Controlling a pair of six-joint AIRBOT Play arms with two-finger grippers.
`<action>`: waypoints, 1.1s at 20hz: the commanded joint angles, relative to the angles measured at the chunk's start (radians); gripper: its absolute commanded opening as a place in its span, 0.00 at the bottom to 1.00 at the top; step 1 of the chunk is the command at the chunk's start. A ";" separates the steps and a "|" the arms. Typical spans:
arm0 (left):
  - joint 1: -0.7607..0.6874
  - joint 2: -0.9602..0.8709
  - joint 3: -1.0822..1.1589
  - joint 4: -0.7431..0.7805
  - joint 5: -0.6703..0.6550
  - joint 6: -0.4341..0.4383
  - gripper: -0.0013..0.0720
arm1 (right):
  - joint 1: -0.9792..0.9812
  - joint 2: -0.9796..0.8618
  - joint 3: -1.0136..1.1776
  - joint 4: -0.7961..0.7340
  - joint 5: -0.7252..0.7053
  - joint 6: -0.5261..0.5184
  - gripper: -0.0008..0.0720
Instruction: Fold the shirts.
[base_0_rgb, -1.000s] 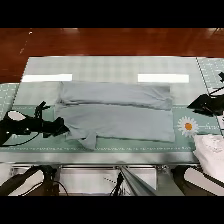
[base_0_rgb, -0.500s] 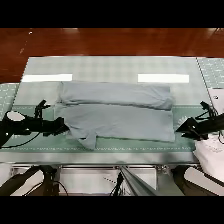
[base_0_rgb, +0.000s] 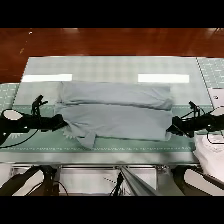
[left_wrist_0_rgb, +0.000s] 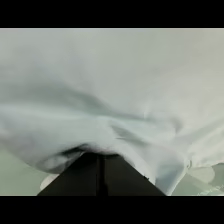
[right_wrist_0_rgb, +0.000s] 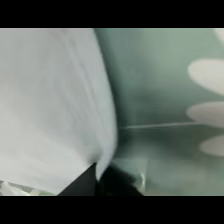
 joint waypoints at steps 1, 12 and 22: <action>0.000 0.006 0.106 0.000 0.012 0.038 0.05 | 0.031 0.024 0.073 0.008 0.007 -0.009 0.05; -0.074 -0.235 0.645 -0.001 0.074 0.043 0.05 | 0.032 -0.069 0.434 0.289 -0.216 -0.040 0.05; -0.059 -0.589 0.798 0.000 0.032 0.024 0.05 | 0.129 -0.340 0.529 0.336 -0.472 -0.155 0.05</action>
